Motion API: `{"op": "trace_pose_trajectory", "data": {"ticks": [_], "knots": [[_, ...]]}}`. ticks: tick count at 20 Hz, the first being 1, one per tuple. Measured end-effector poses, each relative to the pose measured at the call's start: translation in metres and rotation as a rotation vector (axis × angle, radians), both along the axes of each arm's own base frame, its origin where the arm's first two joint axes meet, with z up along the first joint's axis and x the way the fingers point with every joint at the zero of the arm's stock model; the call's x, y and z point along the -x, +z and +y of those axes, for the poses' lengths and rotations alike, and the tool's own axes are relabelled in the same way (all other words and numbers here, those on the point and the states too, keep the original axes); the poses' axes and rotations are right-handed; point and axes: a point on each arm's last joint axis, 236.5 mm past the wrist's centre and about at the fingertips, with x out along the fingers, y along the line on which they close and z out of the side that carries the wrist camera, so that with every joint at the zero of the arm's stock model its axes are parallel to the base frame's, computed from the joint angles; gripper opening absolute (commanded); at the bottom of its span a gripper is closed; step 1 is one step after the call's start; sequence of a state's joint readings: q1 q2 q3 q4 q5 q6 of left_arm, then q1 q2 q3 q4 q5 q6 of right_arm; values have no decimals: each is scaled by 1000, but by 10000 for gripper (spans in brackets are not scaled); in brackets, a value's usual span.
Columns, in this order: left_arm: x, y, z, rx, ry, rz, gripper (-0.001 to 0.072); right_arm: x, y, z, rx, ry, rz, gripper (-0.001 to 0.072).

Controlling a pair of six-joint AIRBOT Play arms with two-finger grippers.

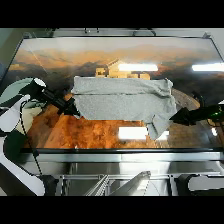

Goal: Fold the shirts.

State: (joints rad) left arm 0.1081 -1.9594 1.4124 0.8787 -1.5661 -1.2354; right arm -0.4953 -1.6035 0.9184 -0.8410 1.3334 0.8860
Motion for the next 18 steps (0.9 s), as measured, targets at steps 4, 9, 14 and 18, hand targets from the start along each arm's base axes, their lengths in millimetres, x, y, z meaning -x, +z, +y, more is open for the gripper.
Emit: {"op": "trace_pose_trajectory", "data": {"ticks": [4, 9, 14, 18], "knots": [[-1, 5, -4, 32, 3, -2, 21, 10, -2, 13, -44, 9, 17, 222], [0, 9, -5, 50, 7, 4, 20, -15, 8, 24, -91, -47, -94, 18], [19, 37, 8, 105, -15, 51, 19, -2, 51, 19, -75, -13, -148, 18], [37, 74, 27, 161, 40, 19, 19, 10, 100, -6, 83, -77, -264, 17]]}}
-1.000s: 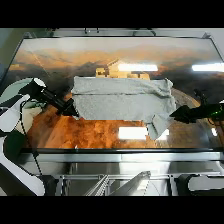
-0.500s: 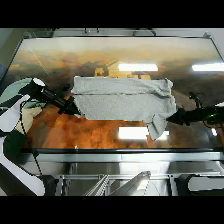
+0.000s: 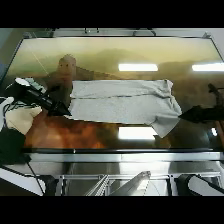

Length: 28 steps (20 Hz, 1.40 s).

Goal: Fold the shirts.

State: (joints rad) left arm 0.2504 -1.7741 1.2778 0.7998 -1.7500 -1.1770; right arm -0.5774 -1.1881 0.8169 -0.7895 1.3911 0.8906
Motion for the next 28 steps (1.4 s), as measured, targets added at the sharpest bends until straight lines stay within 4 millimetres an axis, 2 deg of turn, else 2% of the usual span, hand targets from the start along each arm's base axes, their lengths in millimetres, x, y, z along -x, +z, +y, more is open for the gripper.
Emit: {"op": "trace_pose_trajectory", "data": {"ticks": [3, 5, 8, 12, 14, 17, 20, 23, 24, 25, 26, 27, 28], "knots": [[15, 14, 19, 11, 64, -6, 19, 2, 37, -24, 113, -99, -124, 17], [19, 18, 30, 13, 102, -13, 19, 2, 53, -34, 159, -146, -181, 17], [22, 21, 40, 14, 139, -17, 19, 3, 62, -40, 181, -178, -212, 17], [13, 24, 38, 31, 160, -56, 19, -10, 62, -29, 138, -173, -229, 17], [-2, 28, 33, 46, 159, -97, 19, -26, 57, -24, 120, -175, -244, 17], [-37, 35, 24, 51, 130, -169, 19, -55, 36, -20, 106, -190, -247, 17], [-75, 31, 12, 41, 89, -215, 2, -79, 4, -21, 104, -215, -207, 17], [-109, 13, 2, 29, 70, -246, 7, -94, -37, -24, 115, -238, -149, 18], [-119, 6, 0, 27, 66, -254, 89, -97, -50, -25, 122, -242, -131, 20], [-127, 0, -1, 25, 66, -255, 292, -99, -60, -25, 124, -242, -117, 164], [-134, -6, -2, 22, 68, -247, 333, -99, -67, -25, 126, -237, -107, 371], [-138, -10, -2, 22, 65, -239, 334, -100, -70, -26, 134, -224, -104, 405], [-141, -11, -1, 21, 65, -228, 342, -99, -70, -27, 143, -205, -103, 506]]}}
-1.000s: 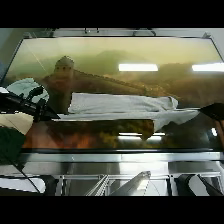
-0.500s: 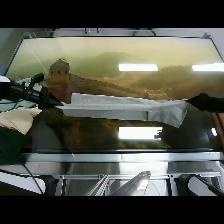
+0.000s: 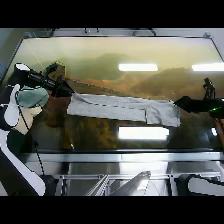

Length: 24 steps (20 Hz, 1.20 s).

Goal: Fold the shirts.

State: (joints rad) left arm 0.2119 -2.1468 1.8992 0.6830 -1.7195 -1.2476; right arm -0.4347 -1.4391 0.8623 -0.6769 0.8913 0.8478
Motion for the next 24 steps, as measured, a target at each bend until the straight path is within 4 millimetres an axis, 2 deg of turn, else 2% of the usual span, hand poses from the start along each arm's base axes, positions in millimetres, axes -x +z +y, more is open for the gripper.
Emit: {"op": "trace_pose_trajectory", "data": {"ticks": [1, 2, 5, 6, 7, 8, 9, 12, 13, 14, 15, 17, 19, 21, 24], "knots": [[-3, 1, 1, -1, -1, 1, 544, 2, 2, -3, 15, 22, 6, 654], [-7, 5, 3, -3, 1, -5, 712, 4, 4, -10, 35, 32, 21, 673], [-19, 23, 11, -13, 27, -42, 708, 11, 4, -28, 55, 12, 84, 671], [-21, 30, 12, -10, 34, -55, 640, 14, 1, -26, 31, 11, 111, 670], [-23, 37, 12, -2, 39, -64, 453, 17, -4, -21, 6, 23, 135, 670], [-23, 44, 10, 13, 39, -70, 183, 19, -10, -15, -28, 32, 161, 663], [-23, 50, 8, 29, 41, -76, -5, 22, -16, -7, -60, 44, 187, 659], [-16, 66, -8, 97, 35, -69, 4, 29, -29, 27, -160, 104, 257, 412], [-12, 68, -14, 113, 27, -60, 4, 31, -32, 37, -178, 130, 272, 244], [-8, 69, -24, 127, 13, -50, 3, 31, -36, 47, -187, 157, 276, 45], [-5, 69, -34, 139, -2, -41, 4, 31, -36, 57, -200, 185, 275, 19], [3, 63, -63, 145, -43, -28, 3, 23, -32, 67, -204, 221, 242, 18], [13, 53, -103, 144, -93, -25, 3, 13, -14, 74, -234, 257, 204, 18], [24, 32, -144, 86, -145, -34, 3, 5, 5, 74, -253, 290, 171, 17], [47, -10, -201, -81, -235, -78, 4, -10, 41, 62, -270, 319, 114, 17]]}}
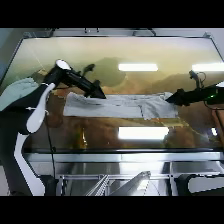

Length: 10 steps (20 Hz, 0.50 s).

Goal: Fold the shirts.

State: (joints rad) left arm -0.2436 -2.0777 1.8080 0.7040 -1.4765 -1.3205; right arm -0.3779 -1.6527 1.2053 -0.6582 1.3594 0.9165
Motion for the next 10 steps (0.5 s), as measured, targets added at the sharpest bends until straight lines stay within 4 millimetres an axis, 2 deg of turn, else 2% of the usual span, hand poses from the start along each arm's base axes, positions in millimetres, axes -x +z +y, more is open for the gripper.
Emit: {"op": "trace_pose_trajectory", "data": {"ticks": [2, 5, 8, 10], "knots": [[10, -23, -30, -106, -36, -68, 5, -7, 24, -11, -12, 8, -34, 17], [16, -43, -67, -195, -47, -174, 5, -7, 57, -30, -32, 30, -58, 17], [12, -49, -101, -207, -46, -256, 16, 3, 79, -43, -58, 52, -52, 17], [6, -38, -126, -168, -40, -296, 17, 10, 88, -52, -73, 50, -34, 17]]}}
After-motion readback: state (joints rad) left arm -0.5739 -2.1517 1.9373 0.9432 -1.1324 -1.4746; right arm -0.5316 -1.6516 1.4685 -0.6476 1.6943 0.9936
